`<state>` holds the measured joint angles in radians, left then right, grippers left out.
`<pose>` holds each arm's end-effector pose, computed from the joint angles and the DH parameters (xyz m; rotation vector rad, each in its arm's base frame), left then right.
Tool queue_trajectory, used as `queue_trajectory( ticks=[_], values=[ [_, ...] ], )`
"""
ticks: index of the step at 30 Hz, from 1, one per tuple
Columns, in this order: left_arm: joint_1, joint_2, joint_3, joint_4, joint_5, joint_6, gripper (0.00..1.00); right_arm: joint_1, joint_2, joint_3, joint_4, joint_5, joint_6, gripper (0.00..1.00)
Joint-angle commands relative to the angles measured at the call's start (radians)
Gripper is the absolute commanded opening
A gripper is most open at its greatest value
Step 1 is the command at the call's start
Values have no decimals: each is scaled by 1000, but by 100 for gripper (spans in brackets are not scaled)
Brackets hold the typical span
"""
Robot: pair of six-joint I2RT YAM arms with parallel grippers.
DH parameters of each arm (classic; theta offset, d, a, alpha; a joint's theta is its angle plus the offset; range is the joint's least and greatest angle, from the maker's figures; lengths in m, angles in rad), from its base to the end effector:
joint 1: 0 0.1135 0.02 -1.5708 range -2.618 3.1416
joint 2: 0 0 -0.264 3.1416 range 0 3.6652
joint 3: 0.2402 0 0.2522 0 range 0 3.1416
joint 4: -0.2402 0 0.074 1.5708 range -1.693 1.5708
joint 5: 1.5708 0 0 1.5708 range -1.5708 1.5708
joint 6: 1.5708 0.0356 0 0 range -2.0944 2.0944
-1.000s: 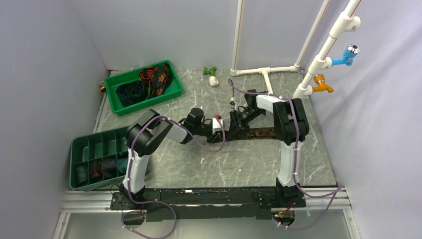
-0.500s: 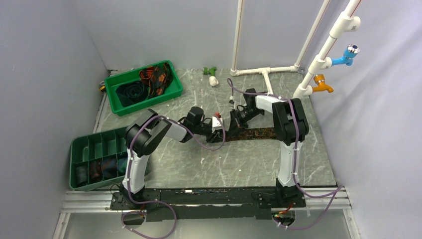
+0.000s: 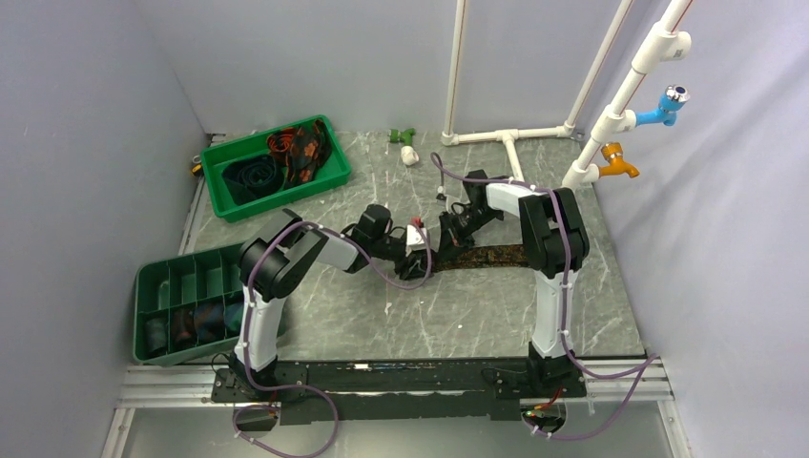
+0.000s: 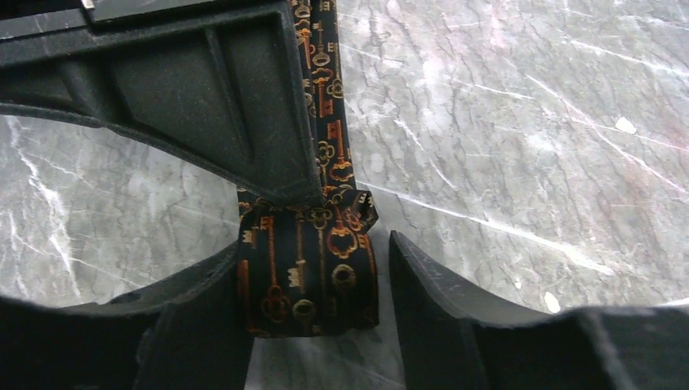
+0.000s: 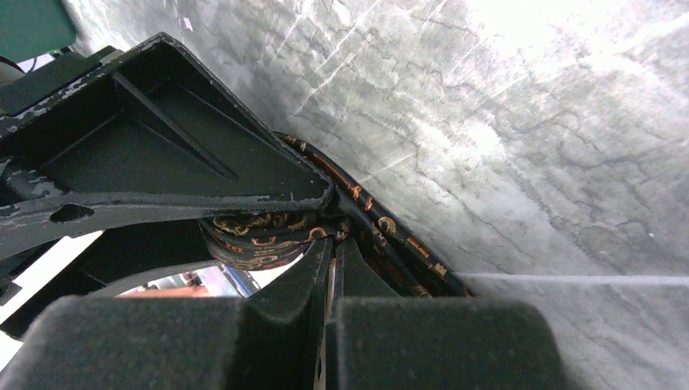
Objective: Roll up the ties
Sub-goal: Roll the tie at the center of the board.
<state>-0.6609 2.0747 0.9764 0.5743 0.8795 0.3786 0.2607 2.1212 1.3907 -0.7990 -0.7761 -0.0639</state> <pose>0.2959 -0.2648 0.1055 1.4547 1.4562 -1.0865 0.3652 0.1232 0.1204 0.4884 -2.8326 -1.1751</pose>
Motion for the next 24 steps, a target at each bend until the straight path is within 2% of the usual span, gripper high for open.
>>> queue_trajectory(
  ticks=[1,4,7,9,12,15,17,24],
  values=[
    [13,14,-99,-122,-52,-21,65,6,56,-24,58,161,-34,0],
    [14,-15,-146,-1,-76,-31,73,6,79,-20,50,191,-42,0],
    [15,-18,-173,96,-109,-65,89,6,91,-19,48,209,-53,0],
    [15,-5,-163,141,-117,-100,92,6,97,-18,48,219,-61,0],
    [14,25,-136,200,-107,-175,86,6,98,-22,49,224,-68,0],
    [12,39,-113,242,-87,-225,68,6,98,-27,48,229,-71,0],
    [7,39,-110,277,-77,-256,63,6,98,-30,47,229,-71,0],
    [-23,76,-57,343,-64,-361,60,14,100,-31,61,226,-54,0]
  ],
)
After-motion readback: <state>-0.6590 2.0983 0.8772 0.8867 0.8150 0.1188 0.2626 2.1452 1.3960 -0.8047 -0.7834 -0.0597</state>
